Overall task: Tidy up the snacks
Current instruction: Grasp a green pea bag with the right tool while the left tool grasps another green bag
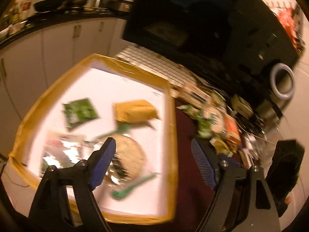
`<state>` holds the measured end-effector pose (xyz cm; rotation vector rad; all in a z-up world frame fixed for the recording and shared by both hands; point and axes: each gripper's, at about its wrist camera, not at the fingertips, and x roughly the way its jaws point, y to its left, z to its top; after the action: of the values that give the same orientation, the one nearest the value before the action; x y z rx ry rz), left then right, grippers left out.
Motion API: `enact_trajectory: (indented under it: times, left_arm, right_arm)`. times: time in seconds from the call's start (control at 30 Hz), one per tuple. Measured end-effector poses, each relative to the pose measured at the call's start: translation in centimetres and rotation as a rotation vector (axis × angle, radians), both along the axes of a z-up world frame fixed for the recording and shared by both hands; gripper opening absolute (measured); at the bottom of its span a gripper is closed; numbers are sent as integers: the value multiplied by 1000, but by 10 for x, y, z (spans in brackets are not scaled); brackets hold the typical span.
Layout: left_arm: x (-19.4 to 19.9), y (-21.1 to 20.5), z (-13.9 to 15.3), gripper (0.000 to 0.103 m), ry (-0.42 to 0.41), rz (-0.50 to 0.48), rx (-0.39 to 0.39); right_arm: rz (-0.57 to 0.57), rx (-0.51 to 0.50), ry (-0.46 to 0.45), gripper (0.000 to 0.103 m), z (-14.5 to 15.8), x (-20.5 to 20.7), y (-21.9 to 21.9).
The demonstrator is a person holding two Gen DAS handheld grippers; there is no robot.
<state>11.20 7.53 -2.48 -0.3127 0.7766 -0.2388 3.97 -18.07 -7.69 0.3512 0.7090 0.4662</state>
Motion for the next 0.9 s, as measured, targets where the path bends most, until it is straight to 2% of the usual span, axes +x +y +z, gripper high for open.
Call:
enact_trajectory:
  times: [0.17,0.3,0.43,0.5,0.6,0.7,0.9]
  left_arm:
    - [-2,-27,-3,81,5,-71,14]
    - [-3,-37,-5,81,14,-98,12]
    - [-4,-39,-8,81,28,-108,4]
    - [-5,-38,-9,81,28,-105,3]
    - [-8,-38,-10,81,32,-109,2]
    - [-9,-40,-9,81,31,-119,4]
    - [-10,-45,-8,81,31,-134,6]
  right_arm:
    - [-220,-99,23,67,-4,-42,-55]
    - [-366,-208,41,66,-10,-50,-79]
    - [-401,-227,103,66,-25,-37,-96]
    - [-406,-241,104,61,-27,-34,-99]
    - [-419,-323,108,60,-30,-26,-89]
    - [-448,-437,103,51,-33,-30,-79]
    - [-479,-474,32,34,-32,-42,-74]
